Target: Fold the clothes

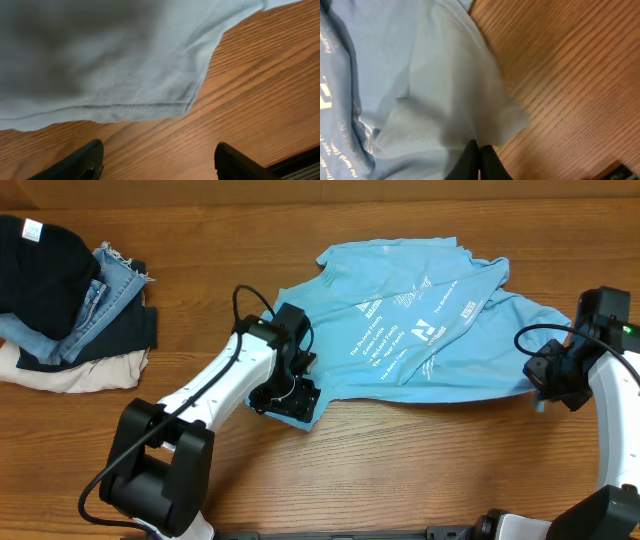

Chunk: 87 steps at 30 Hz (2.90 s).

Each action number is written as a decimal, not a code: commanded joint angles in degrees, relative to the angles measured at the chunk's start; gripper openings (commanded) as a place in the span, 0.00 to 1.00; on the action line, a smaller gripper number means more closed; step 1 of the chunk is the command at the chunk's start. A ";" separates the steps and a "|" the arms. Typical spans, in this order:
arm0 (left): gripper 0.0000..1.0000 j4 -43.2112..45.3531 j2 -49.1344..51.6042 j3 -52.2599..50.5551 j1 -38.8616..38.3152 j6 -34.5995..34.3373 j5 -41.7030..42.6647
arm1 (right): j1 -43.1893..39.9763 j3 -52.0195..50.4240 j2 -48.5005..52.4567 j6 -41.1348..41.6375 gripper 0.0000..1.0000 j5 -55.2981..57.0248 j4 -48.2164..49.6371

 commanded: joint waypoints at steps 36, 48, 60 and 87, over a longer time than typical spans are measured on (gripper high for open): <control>0.28 -17.46 -33.09 -9.20 32.54 -20.59 -5.81 | -0.28 0.63 -0.37 -0.83 0.68 1.09 -7.58; 0.68 -4.87 -32.15 -2.82 32.30 -7.82 4.59 | 7.72 -16.52 2.78 -6.67 0.69 -24.94 9.66; 0.67 3.54 -24.65 -2.82 22.23 -5.55 9.03 | 22.25 -25.88 2.78 -3.21 0.57 -30.36 14.75; 0.74 17.57 -23.63 -2.82 20.63 -1.36 10.38 | 5.66 -20.22 -7.67 20.55 0.04 -12.90 -2.16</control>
